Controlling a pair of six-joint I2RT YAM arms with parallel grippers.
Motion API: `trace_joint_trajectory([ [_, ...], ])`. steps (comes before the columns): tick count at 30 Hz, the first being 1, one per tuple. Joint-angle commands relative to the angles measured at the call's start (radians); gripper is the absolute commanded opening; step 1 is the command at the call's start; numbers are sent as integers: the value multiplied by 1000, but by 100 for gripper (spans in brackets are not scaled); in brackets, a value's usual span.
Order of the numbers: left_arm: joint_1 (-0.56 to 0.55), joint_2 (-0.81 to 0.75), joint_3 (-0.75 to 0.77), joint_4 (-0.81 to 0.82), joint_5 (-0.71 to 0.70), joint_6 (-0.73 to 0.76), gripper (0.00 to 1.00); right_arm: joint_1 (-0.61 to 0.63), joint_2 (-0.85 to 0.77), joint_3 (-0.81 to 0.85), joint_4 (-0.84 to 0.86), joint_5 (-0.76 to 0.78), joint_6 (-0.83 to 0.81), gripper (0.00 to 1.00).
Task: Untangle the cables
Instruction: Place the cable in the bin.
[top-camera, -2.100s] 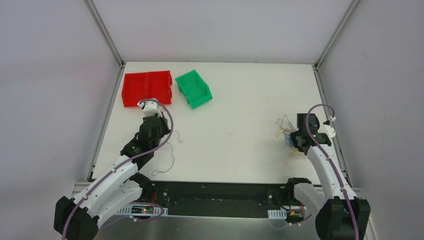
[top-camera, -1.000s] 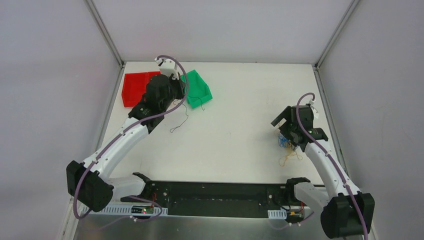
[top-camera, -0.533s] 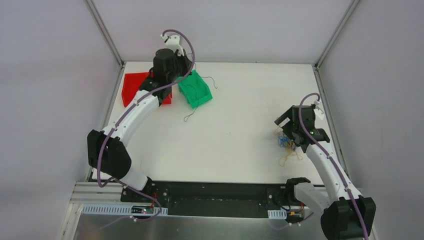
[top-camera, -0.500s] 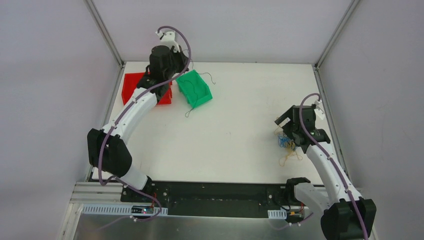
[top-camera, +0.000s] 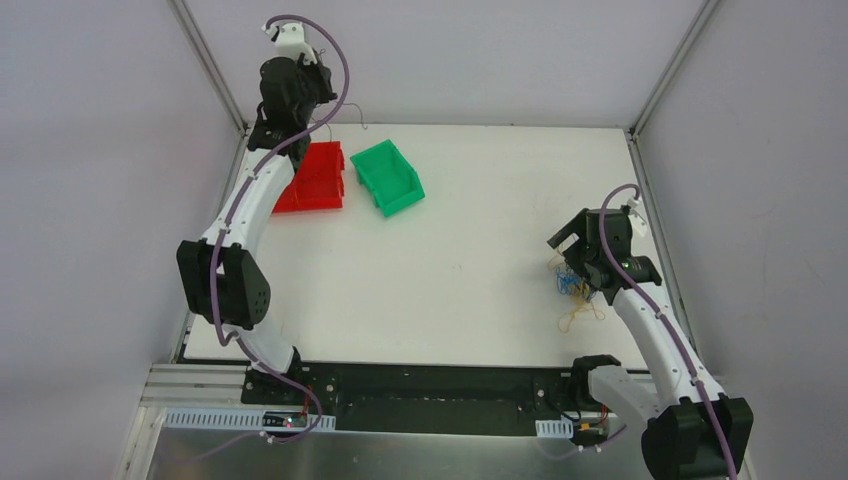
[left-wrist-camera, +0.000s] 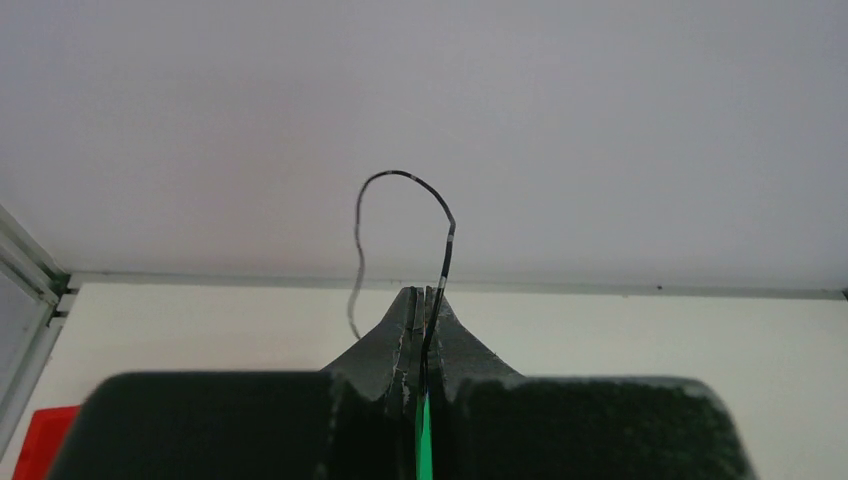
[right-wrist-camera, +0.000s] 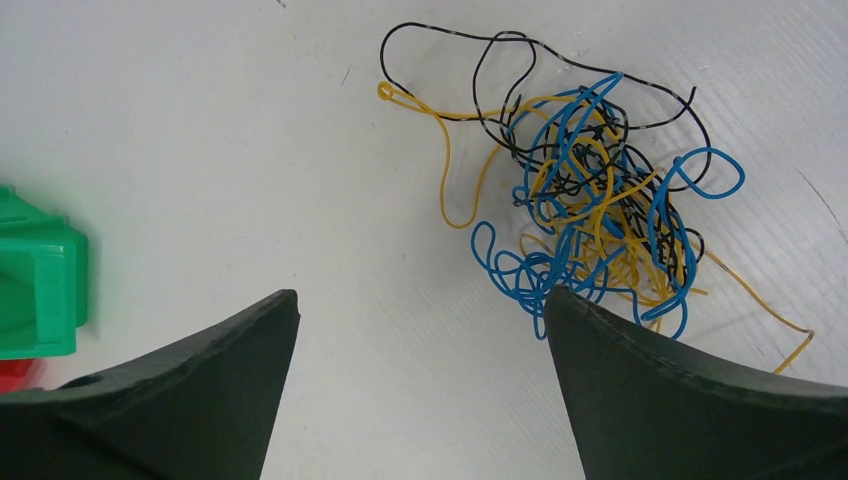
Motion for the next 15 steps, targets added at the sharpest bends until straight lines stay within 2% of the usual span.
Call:
trace_joint_trajectory([
  [1,44,88,78,114,5,54,0,1,6,61,-16,-16,-14,96],
  [8,104,189,121,156,50,11,0,1,-26,84,-58,-21,-28,96],
  [15,116,228,-32,339,3,-3,0,0,-70,51,-65,-37,-27,96],
])
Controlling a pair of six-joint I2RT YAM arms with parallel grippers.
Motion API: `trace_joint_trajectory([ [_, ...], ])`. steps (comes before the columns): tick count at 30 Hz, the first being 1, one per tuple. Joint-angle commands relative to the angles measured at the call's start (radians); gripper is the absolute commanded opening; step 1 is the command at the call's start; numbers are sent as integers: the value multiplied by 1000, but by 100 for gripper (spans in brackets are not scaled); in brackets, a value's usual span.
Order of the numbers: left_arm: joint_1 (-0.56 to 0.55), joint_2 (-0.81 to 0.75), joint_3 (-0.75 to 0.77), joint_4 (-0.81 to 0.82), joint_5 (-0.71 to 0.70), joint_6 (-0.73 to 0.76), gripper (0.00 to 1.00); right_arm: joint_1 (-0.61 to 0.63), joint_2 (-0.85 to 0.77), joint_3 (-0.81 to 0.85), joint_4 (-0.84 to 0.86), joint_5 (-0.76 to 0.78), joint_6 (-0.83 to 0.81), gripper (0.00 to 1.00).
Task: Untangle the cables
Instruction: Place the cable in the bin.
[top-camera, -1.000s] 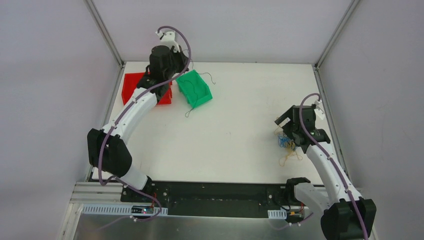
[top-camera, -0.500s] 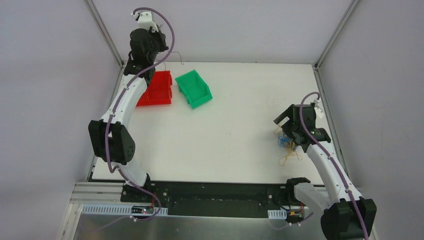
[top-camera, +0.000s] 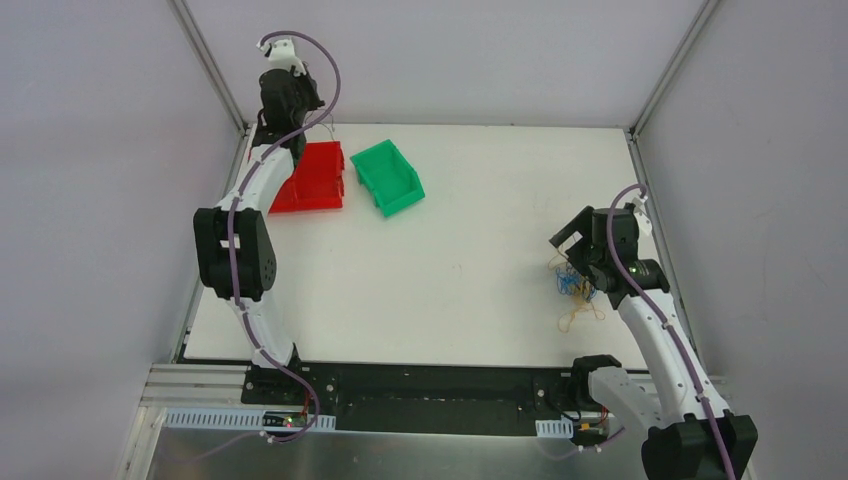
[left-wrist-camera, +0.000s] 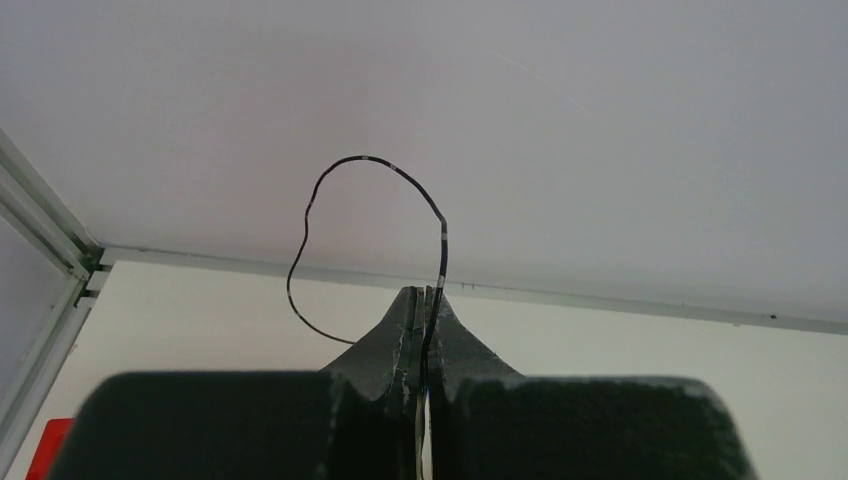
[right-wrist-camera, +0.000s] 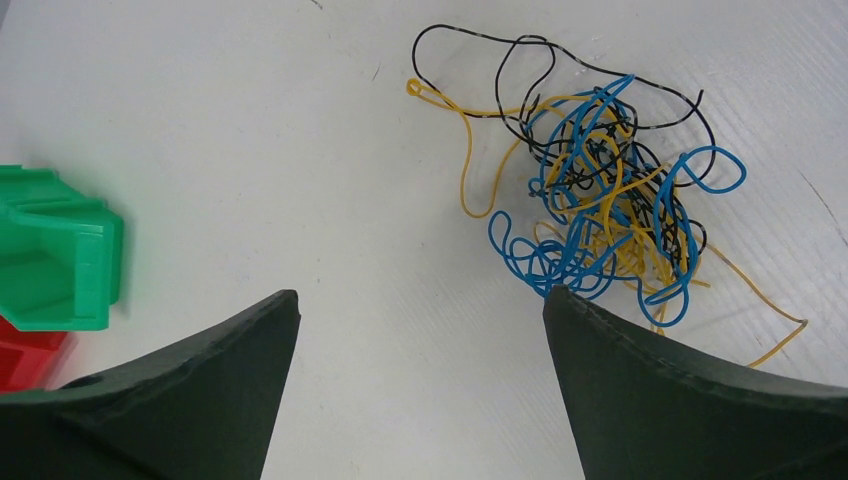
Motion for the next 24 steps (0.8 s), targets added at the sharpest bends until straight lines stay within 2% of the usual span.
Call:
trace_joint_trajectory([
  [1,1,2,-94,194,-22,-13,0,0,-31,9,-23,-17,-12,96],
  [11,0,-99,-384,343,-21,-27,0,0,-16,14,-12,-58,-4,96],
  [17,1,-170,-516,365,-94,-11,0,1,-3,16,-8,-71,-7,96],
  [20,1,-196,-541,394,-127,1,0,0,1,14,-4,-80,-8,95],
  [24,0,-197,-456,347,-101,13,0,0,3,16,-1,-87,-7,95],
])
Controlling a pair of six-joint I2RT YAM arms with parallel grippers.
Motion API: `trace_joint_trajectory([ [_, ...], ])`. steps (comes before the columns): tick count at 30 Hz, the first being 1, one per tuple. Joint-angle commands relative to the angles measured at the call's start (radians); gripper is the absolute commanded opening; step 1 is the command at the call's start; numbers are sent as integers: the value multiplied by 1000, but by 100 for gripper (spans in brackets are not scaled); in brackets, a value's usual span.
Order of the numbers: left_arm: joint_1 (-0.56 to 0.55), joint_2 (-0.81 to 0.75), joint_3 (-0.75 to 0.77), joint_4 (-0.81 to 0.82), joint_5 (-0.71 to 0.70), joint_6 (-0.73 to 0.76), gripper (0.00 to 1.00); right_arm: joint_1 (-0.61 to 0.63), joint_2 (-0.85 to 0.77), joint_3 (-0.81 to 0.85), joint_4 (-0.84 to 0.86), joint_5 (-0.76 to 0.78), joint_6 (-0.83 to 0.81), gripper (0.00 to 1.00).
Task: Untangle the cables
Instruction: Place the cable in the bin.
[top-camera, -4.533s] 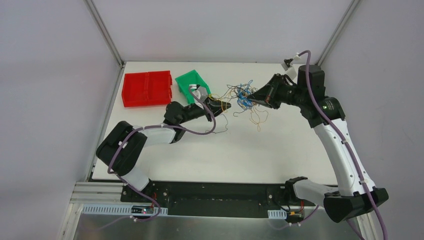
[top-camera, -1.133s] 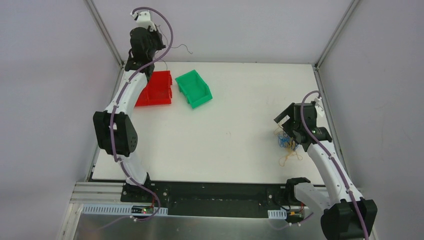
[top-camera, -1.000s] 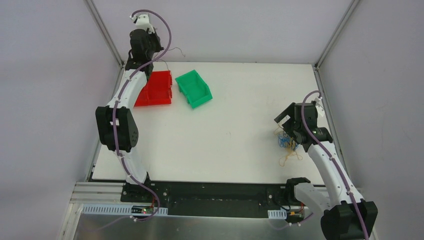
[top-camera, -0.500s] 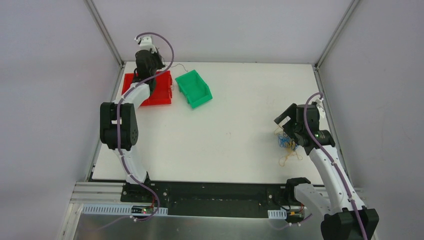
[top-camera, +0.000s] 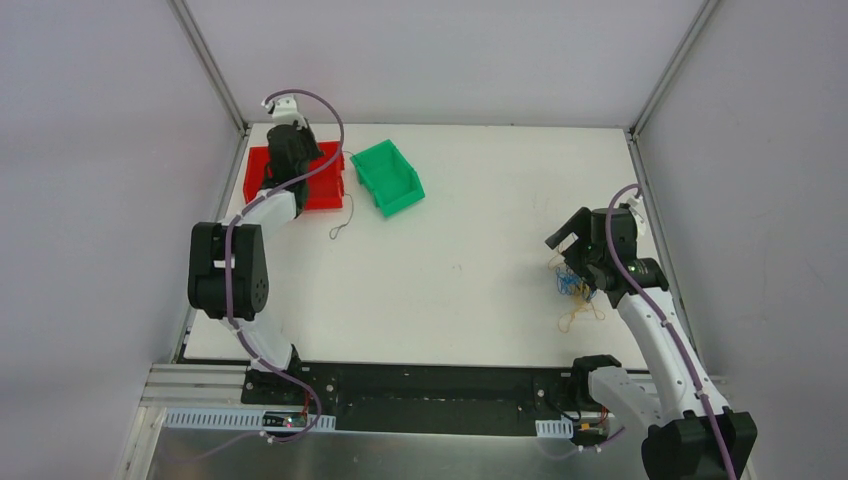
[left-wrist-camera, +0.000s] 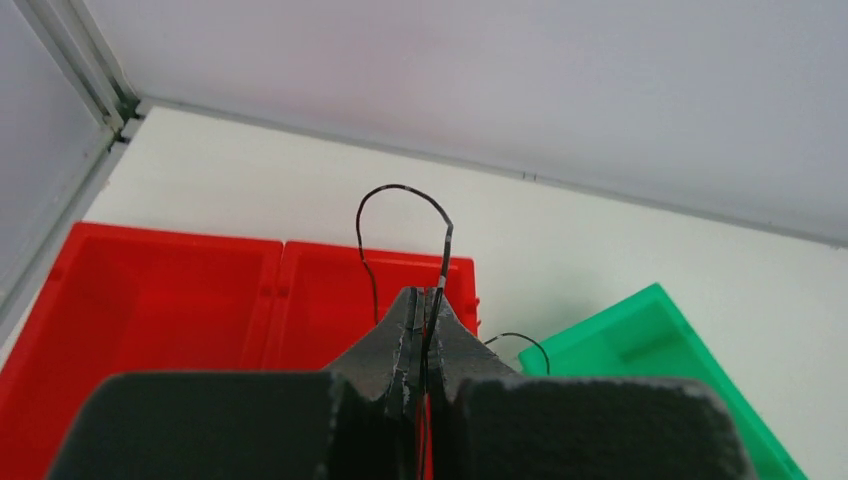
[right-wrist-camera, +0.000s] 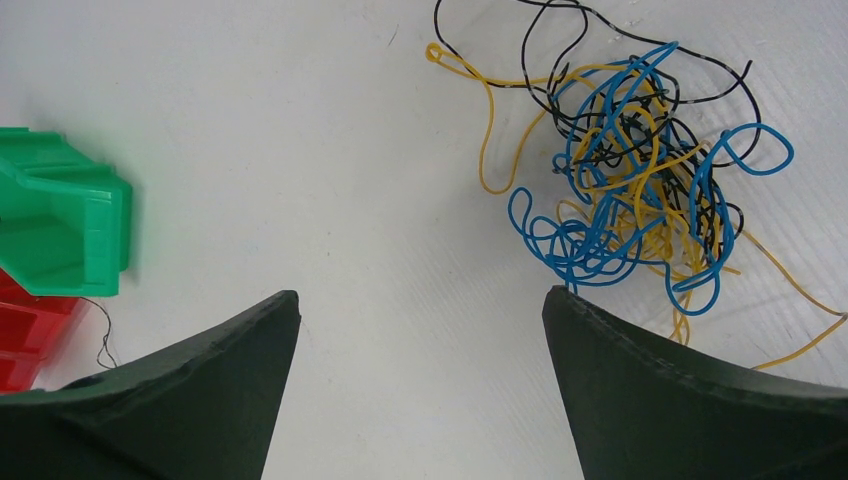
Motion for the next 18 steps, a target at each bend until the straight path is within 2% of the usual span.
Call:
trace_joint_trajectory([
  [1,-2,-55,107,39,-4,19,0,0,4,17,8,-17,-8,95],
  [8,-2,-37,316,-28,33,-33,0,0,1,22,2,-29,-1,95],
  [13,-2,-4,443,-60,48,-8,0,0,-7,23,-1,-29,-2,95],
  [18,-3,11,498,-94,61,8,0,0,-2,29,-8,-24,-6,95],
])
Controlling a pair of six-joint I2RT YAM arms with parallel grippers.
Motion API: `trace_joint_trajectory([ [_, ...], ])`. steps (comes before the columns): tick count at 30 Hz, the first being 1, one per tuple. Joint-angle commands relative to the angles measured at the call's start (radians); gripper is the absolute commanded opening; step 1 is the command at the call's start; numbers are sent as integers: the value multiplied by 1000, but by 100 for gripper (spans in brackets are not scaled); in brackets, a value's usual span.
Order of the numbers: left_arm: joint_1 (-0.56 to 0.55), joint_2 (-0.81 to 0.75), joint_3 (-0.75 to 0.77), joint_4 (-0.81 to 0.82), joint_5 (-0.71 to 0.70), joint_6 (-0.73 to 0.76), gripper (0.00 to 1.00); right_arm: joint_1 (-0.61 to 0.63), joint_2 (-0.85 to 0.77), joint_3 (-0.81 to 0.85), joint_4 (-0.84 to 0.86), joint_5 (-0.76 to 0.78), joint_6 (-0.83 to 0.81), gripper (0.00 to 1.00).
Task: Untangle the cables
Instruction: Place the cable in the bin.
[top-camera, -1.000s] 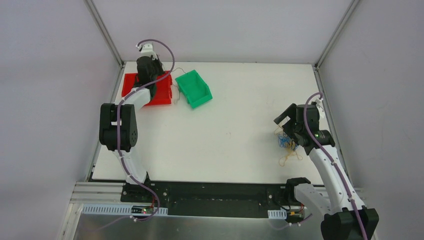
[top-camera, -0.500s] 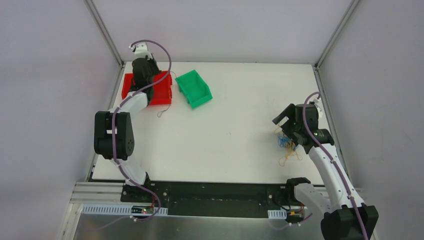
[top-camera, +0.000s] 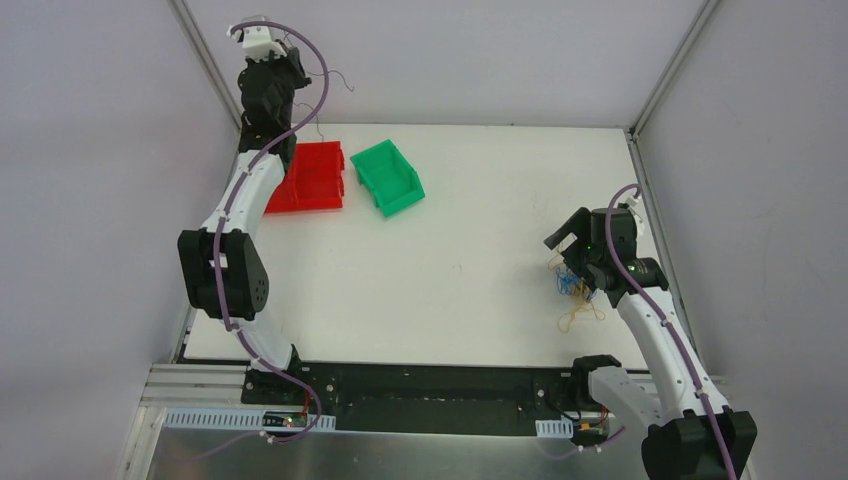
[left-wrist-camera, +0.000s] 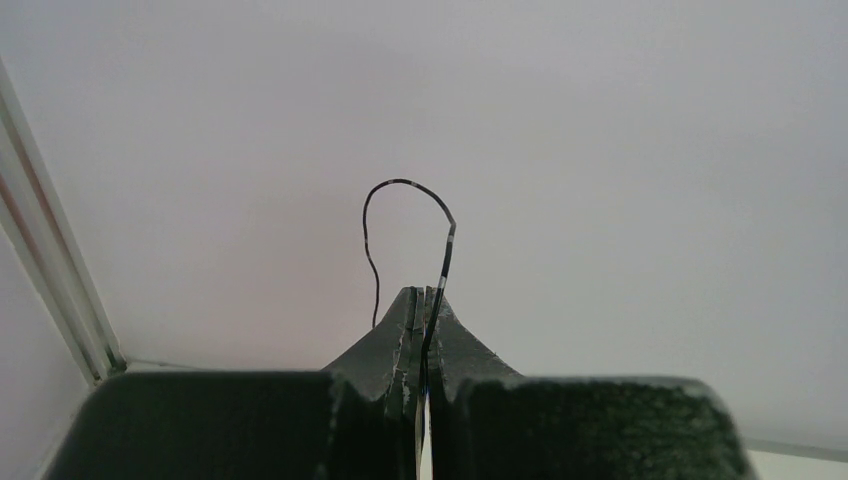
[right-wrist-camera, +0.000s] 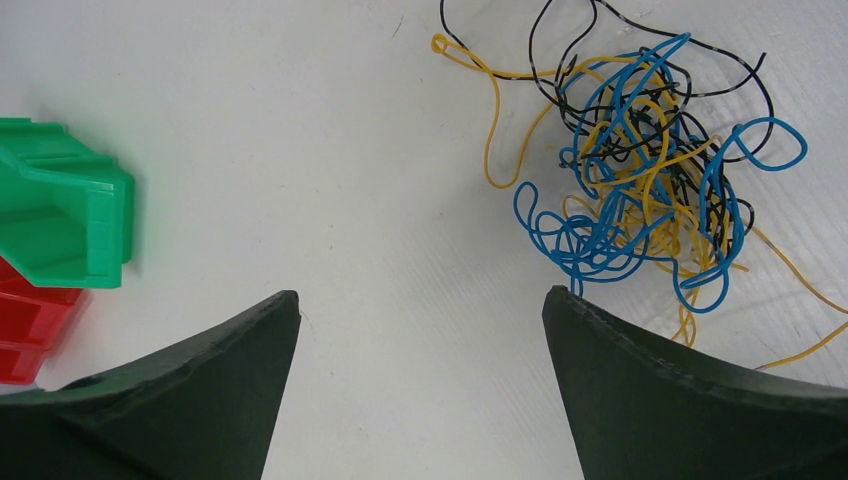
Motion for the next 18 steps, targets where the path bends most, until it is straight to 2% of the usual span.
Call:
trace_joint_trajectory([
  [1,-2,19,52,-14,24,25,0,0,-4,31,-7,-4,-6,95],
  [10,-3,67,84,1,9,85,0,0,5,66,-26,-10,-16,95],
  [18,3,137,57,105,17,61,0,0,30,79,-37,-3,-8,95],
])
